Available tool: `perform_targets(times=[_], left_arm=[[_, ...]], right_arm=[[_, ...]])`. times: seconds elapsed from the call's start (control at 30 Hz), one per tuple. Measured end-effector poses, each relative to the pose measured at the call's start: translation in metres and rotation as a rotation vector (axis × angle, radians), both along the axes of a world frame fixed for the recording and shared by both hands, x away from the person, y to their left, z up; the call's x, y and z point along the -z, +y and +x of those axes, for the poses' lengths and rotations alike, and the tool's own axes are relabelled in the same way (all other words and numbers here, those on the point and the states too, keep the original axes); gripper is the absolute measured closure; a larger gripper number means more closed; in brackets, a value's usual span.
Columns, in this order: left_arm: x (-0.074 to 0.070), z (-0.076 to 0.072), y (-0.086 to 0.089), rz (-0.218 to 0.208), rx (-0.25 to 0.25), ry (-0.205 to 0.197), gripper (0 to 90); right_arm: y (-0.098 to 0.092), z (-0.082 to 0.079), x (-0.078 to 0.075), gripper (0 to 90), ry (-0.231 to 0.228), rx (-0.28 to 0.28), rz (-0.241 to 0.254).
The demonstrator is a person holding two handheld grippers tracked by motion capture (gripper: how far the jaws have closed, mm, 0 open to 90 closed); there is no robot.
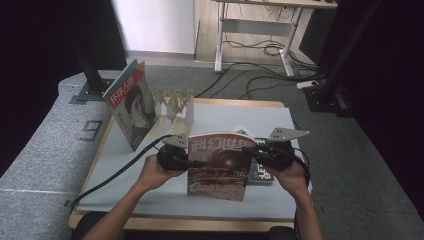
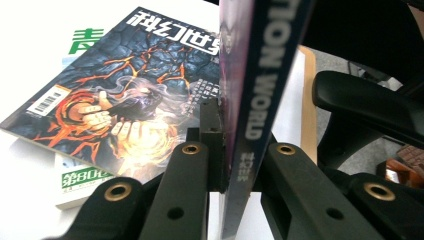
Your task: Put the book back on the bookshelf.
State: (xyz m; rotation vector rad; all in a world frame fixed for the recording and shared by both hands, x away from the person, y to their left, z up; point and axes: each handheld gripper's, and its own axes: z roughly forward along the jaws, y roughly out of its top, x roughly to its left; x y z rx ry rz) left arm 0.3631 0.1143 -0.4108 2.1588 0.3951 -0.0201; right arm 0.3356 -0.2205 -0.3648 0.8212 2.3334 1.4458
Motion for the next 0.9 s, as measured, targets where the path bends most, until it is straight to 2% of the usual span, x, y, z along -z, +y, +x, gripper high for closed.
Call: perform_targets(times=[0.17,0.3,0.43,0.63,0.8,0.9], left_arm=[[-0.004,-0.004,0.003,0.002,-0.005,-0.01,84.2],[-0.008,-0.005,0.006,0.005,-0.018,-0.013,84.3],[-0.012,-0.006,0.01,0.008,-0.033,-0.012,84.3],[-0.022,-0.009,0.02,0.004,-0.064,-0.02,84.4],[-0.031,-0.01,0.036,-0.017,-0.107,-0.025,84.4],[-0.036,-0.01,0.045,-0.022,-0.141,-0.034,84.4]], right_arm=[[0.002,0.001,0.005,65.3,-0.008,0.014,-0.023],[0.002,0.001,0.007,58.4,-0.021,0.03,-0.063],[-0.002,0.001,0.01,50.5,-0.021,0.05,-0.068],[-0.011,0.004,0.018,40.1,0.009,0.107,-0.071],[-0.022,0.008,0.029,30.2,0.04,0.158,-0.065],[-0.028,0.01,0.037,26.3,0.061,0.192,-0.081]])
